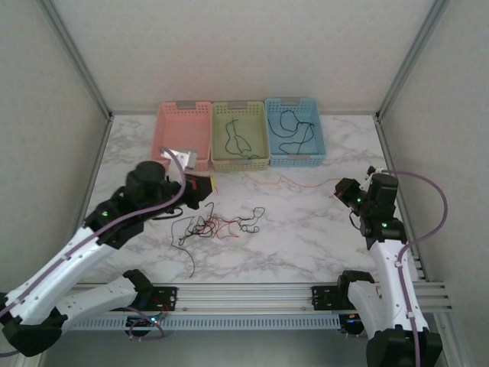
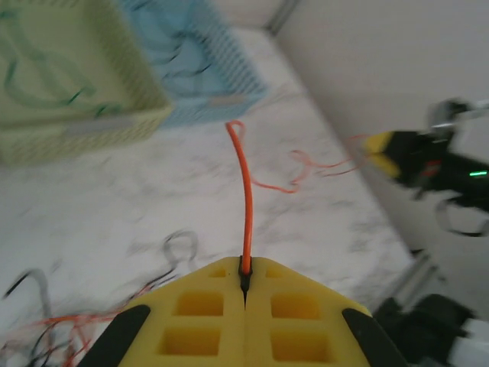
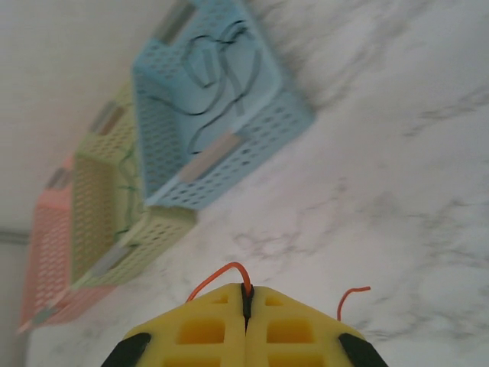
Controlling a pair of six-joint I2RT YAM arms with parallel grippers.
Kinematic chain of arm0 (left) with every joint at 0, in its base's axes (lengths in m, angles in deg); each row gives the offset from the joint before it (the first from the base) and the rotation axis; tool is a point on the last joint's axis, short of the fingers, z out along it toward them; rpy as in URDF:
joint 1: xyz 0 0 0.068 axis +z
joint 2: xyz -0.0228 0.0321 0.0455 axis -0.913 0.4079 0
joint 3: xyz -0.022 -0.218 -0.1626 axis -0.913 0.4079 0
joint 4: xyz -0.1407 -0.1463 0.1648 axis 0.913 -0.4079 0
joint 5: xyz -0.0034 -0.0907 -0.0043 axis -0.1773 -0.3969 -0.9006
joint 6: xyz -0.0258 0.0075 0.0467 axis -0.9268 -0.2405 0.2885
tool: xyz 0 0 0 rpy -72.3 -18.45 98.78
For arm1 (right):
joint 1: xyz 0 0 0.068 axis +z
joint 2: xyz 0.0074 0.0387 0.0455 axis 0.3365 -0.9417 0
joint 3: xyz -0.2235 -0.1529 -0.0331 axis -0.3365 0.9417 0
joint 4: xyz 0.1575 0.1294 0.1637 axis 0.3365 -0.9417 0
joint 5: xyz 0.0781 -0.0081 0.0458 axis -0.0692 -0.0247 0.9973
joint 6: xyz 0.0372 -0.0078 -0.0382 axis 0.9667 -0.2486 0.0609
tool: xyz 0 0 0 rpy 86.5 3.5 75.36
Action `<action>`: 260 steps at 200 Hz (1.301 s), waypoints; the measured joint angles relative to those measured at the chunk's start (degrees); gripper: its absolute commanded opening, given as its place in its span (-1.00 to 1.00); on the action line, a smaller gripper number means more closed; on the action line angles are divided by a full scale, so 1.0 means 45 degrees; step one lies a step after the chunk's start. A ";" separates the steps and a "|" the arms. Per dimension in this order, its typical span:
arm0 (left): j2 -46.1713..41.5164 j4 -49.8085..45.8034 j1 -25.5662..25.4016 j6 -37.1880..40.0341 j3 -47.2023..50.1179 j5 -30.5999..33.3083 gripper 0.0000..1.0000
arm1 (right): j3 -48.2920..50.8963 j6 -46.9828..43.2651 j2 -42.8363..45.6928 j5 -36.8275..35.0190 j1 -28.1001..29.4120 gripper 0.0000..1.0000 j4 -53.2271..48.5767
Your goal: Untangle the cables
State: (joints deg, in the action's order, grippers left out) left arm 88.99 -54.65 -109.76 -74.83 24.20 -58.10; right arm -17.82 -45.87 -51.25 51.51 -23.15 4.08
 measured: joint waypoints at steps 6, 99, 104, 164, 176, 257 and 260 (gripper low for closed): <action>-0.0083 0.0126 -0.0058 0.0068 -0.0461 -0.0364 -1.00 | 0.0024 0.0024 0.0107 0.0418 0.0000 -1.00 0.0253; 0.1472 0.0962 -0.0155 0.0277 -0.0423 -0.1787 -1.00 | -0.0695 0.1307 0.0379 0.3400 0.2890 -1.00 0.2458; 0.1729 0.0967 -0.0155 0.0238 -0.0228 -0.1787 -1.00 | -0.0767 0.1418 0.0330 0.3385 0.3220 -1.00 0.2628; 0.3789 0.1632 -0.0709 -0.0058 0.0097 -0.1894 -0.66 | -0.1064 0.2608 -0.1258 0.2720 0.7057 -1.00 0.3876; 0.3920 0.1957 -0.0816 -0.0019 0.0097 -0.2089 -0.64 | -0.1200 0.2686 -0.1598 0.2574 0.7592 -1.00 0.3959; 0.4167 0.3502 -0.1117 -0.0049 0.0724 -0.3361 -0.30 | -0.1753 0.3458 -0.2832 0.1778 0.8476 -1.00 0.4522; 0.4172 0.3512 -0.1122 -0.0049 0.0738 -0.3371 -0.28 | -0.1753 0.3497 -0.2875 0.1778 0.8480 -1.00 0.4541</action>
State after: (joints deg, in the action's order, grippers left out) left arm 107.77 -38.84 -114.81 -75.05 27.52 -73.27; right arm -25.71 -30.14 -64.18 59.51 15.01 24.52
